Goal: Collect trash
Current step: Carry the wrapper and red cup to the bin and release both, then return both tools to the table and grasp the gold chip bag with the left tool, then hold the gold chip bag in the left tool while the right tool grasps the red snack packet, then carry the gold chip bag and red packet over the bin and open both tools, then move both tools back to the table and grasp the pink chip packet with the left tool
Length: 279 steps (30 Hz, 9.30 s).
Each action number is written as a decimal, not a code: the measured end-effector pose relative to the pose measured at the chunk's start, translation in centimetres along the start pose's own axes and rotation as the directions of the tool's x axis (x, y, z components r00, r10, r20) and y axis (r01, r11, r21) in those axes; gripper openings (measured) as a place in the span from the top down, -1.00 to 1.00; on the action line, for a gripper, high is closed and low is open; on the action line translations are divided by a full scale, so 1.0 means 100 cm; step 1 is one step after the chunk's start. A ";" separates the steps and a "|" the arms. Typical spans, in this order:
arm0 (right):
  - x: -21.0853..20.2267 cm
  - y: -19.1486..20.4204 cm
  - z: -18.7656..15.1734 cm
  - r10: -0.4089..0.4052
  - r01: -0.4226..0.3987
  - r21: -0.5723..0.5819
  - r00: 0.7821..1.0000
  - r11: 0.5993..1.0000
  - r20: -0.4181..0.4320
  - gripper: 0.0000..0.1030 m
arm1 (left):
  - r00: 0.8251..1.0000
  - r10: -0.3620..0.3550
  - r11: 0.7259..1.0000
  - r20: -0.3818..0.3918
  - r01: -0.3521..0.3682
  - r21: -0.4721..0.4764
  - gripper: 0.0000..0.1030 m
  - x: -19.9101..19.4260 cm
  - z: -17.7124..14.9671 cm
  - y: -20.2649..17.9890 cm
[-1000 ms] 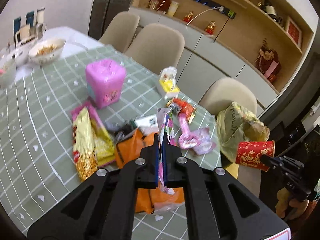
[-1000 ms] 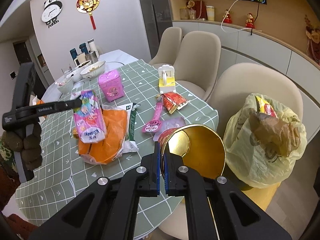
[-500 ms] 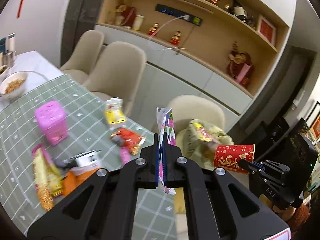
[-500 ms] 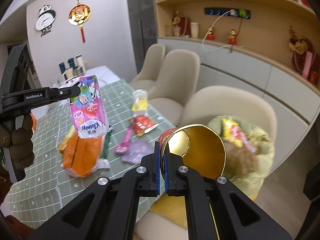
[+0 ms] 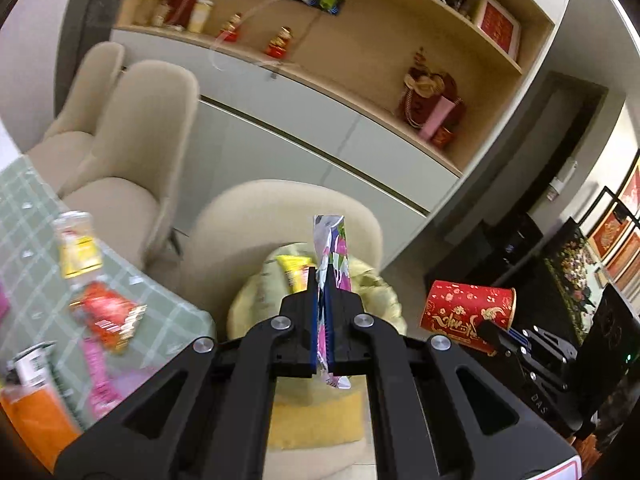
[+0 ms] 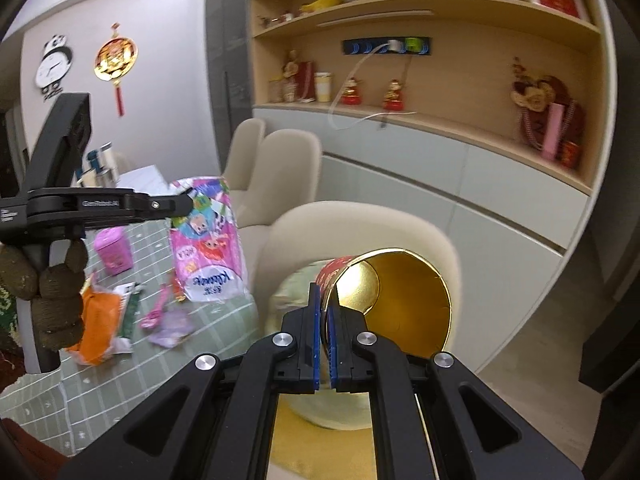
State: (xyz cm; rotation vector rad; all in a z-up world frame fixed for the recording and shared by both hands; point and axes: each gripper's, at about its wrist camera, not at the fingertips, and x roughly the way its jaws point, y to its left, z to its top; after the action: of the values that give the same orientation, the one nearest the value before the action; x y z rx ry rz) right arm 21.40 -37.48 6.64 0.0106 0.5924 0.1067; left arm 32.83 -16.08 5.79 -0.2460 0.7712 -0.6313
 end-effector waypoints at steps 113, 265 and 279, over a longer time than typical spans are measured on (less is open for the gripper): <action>0.105 0.255 -0.088 0.119 -0.100 0.085 0.957 0.991 -0.263 -0.09 | 0.879 0.443 0.821 -0.176 -0.477 -0.313 0.10 -0.167 -0.168 0.349; 0.144 -0.081 0.006 0.113 -0.104 0.054 0.977 0.993 -0.182 0.33 | 0.938 0.339 0.939 -0.078 -0.333 0.085 0.06 0.059 -0.057 -0.044; 0.191 -0.054 -0.004 0.083 -0.075 0.040 0.951 0.996 -0.298 0.07 | 0.910 0.408 0.913 -0.073 -0.408 0.018 0.06 0.013 -0.063 -0.015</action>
State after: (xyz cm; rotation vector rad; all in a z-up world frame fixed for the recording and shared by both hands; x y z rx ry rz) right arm 37.43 -40.88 -4.50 0.0463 0.8981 0.1796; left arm 28.40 -17.91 1.26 -0.0524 0.8639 -0.2441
